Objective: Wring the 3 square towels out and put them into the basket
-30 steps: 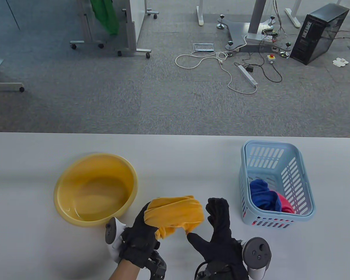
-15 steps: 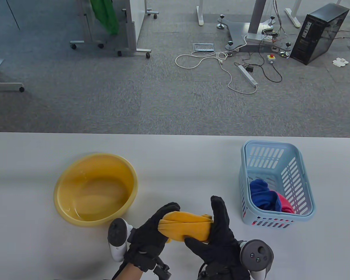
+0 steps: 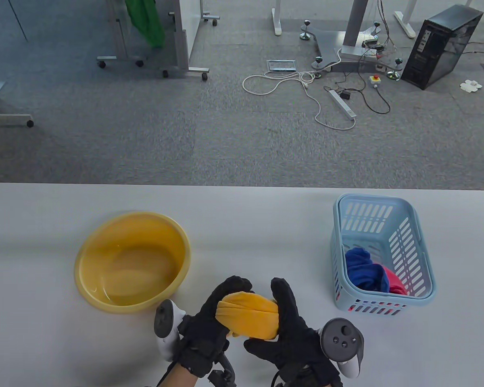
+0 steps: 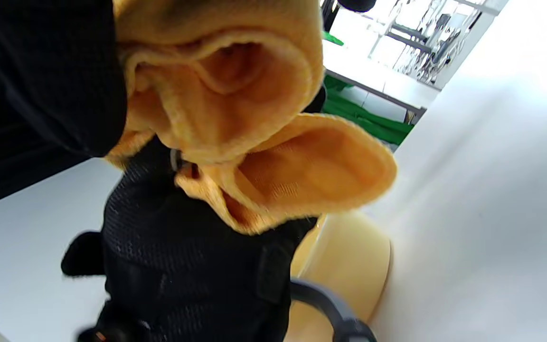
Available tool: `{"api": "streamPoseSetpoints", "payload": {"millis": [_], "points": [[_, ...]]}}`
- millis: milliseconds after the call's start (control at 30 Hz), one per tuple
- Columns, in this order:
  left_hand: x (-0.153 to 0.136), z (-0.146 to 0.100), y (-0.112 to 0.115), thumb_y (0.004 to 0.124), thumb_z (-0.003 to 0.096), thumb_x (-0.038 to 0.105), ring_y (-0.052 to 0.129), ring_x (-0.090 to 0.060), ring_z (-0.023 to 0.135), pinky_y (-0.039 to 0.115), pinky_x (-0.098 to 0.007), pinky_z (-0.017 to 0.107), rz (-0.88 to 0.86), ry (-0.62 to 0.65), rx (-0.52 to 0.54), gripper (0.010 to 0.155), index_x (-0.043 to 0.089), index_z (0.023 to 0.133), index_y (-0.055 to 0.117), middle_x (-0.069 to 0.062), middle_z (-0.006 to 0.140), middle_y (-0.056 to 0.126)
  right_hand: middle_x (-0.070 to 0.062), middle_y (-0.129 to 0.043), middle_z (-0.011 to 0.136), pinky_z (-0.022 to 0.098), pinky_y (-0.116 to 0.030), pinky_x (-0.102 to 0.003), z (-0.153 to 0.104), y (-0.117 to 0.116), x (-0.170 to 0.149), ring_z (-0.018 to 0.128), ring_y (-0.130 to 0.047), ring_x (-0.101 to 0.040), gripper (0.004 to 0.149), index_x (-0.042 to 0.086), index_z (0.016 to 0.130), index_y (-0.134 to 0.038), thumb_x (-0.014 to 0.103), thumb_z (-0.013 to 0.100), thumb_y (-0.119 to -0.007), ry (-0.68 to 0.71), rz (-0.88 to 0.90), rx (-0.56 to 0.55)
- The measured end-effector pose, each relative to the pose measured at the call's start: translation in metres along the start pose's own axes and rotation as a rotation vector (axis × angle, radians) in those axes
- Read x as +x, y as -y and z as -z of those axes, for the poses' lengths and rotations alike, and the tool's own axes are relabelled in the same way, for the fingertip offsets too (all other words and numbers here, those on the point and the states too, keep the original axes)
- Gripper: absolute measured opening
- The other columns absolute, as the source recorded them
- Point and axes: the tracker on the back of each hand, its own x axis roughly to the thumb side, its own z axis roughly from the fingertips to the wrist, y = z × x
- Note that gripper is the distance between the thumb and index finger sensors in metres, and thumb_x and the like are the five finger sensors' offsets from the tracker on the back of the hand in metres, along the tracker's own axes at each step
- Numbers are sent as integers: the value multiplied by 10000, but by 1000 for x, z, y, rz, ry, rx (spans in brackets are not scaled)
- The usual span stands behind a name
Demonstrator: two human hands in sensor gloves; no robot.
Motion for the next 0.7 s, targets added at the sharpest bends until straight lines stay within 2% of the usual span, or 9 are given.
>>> {"api": "streamPoseSetpoints", "payload": {"millis": [133, 200, 300, 400, 467, 533, 633, 700], "points": [[-1, 0, 5, 801, 588, 387, 585, -444, 1090, 507, -718, 697, -27, -2, -23, 643, 365, 1156, 500, -117, 1210, 493, -251, -96, 1176, 729, -310, -784, 1, -7, -1, 1051, -224, -603, 1272, 192, 1132, -53, 513, 383, -1030, -2, 23, 26], [-1, 1, 7, 796, 593, 392, 532, -448, 1111, 438, -741, 703, -46, -24, -49, 666, 329, 1173, 476, -120, 1219, 468, -244, -100, 1177, 731, -316, -777, 2, -10, 1, 1051, -233, -600, 1275, 189, 1123, -38, 501, 387, -1031, 9, -15, 25], [-1, 2, 11, 770, 609, 424, 346, -457, 1148, 333, -752, 712, -57, -32, -139, 687, 357, 1190, 409, -112, 1246, 354, -243, -99, 1175, 734, -310, -773, 1, -16, 5, 1053, -222, -596, 1285, 197, 1112, -15, 487, 388, -1036, 18, 6, 28], [-3, 2, 15, 743, 620, 451, 114, -437, 1143, 213, -749, 709, -84, -38, -186, 722, 393, 1197, 312, -100, 1250, 173, -254, -132, 1172, 737, -330, -765, 1, -20, 6, 1055, -244, -592, 1287, 198, 1105, -7, 486, 387, -1035, 23, -18, 24], [-4, 2, 16, 731, 622, 463, 15, -418, 1124, 149, -744, 699, -106, -49, -209, 745, 415, 1193, 255, -86, 1236, 82, -260, -162, 1173, 739, -351, -755, 1, -23, 5, 1053, -274, -592, 1278, 192, 1106, -9, 480, 394, -1031, 10, 46, 28], [-5, 3, 18, 710, 630, 478, -74, -394, 1099, 45, -746, 652, -147, -42, -236, 760, 411, 1195, 206, -85, 1216, -3, -262, -164, 1170, 745, -361, -745, 2, -29, 6, 1051, -275, -597, 1263, 198, 1107, -25, 428, 399, -1045, 3, 190, 49], [-4, 2, 20, 700, 631, 490, -164, -348, 1069, -42, -722, 625, -126, -60, -241, 776, 419, 1182, 158, -44, 1179, -93, -278, -326, 1157, 742, -427, -731, 1, -32, 6, 1043, -386, -593, 1239, 186, 1113, -58, 403, 400, -1048, 0, 177, 22], [-2, 1, 18, 668, 640, 527, -185, -345, 1055, -51, -718, 612, 32, -91, -259, 778, 411, 1175, 115, -44, 1162, -123, -229, -566, 1088, 747, -481, -697, 0, -29, 1, 998, -622, -539, 1202, 177, 1124, -121, 400, 395, -1051, -19, 183, -10]]}}
